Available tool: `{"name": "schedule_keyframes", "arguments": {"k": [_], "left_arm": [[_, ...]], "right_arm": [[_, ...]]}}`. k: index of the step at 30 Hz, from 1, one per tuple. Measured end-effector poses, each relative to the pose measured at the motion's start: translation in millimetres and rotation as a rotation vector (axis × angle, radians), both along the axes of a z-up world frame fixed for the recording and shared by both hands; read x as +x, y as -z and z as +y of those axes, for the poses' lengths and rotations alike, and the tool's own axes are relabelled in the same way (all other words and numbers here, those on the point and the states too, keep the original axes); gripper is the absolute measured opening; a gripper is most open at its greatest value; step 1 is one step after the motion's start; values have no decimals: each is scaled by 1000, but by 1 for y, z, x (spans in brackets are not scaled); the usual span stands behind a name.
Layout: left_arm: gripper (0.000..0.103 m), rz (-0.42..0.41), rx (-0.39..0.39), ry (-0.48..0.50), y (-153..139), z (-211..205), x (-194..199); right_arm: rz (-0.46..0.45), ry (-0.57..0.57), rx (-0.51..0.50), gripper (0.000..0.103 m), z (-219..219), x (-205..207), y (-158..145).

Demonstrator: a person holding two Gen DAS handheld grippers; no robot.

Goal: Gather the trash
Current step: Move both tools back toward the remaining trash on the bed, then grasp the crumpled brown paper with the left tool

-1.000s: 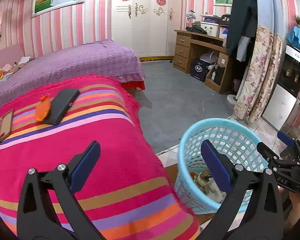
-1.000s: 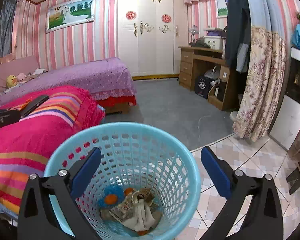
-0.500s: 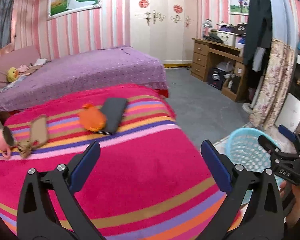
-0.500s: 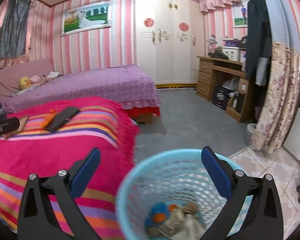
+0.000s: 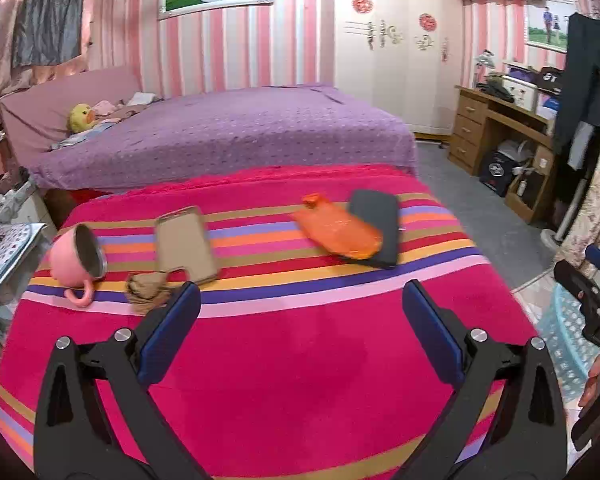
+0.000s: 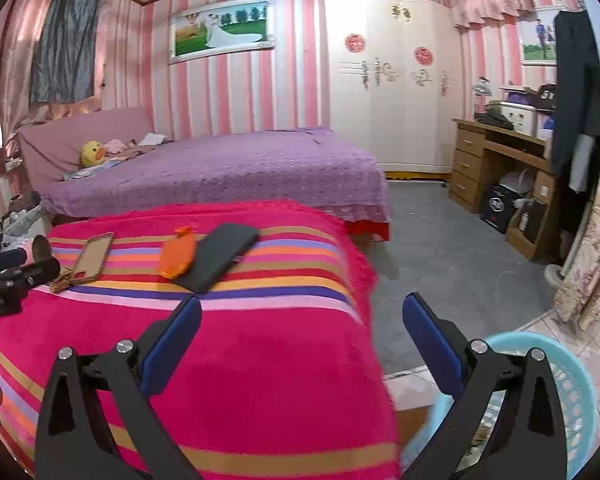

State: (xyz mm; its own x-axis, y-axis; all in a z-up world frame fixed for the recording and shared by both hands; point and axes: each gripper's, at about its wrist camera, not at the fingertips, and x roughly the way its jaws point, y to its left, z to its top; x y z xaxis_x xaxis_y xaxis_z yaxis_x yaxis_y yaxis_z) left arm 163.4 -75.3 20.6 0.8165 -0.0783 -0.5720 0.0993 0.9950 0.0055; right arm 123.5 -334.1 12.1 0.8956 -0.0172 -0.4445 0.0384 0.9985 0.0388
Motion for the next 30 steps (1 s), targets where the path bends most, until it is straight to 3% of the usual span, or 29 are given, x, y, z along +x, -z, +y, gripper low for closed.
{"name": "schedule_keyframes", "arguments": {"k": [10, 17, 30], "left_arm": [[97, 72, 22, -82, 25, 54, 34], [97, 96, 93, -146, 44, 82, 62], [94, 194, -19, -197, 74, 146, 92]], "right_arm": [[18, -67, -7, 98, 54, 59, 0], [63, -97, 7, 98, 83, 104, 10], [162, -104, -25, 98, 106, 147, 45]]}}
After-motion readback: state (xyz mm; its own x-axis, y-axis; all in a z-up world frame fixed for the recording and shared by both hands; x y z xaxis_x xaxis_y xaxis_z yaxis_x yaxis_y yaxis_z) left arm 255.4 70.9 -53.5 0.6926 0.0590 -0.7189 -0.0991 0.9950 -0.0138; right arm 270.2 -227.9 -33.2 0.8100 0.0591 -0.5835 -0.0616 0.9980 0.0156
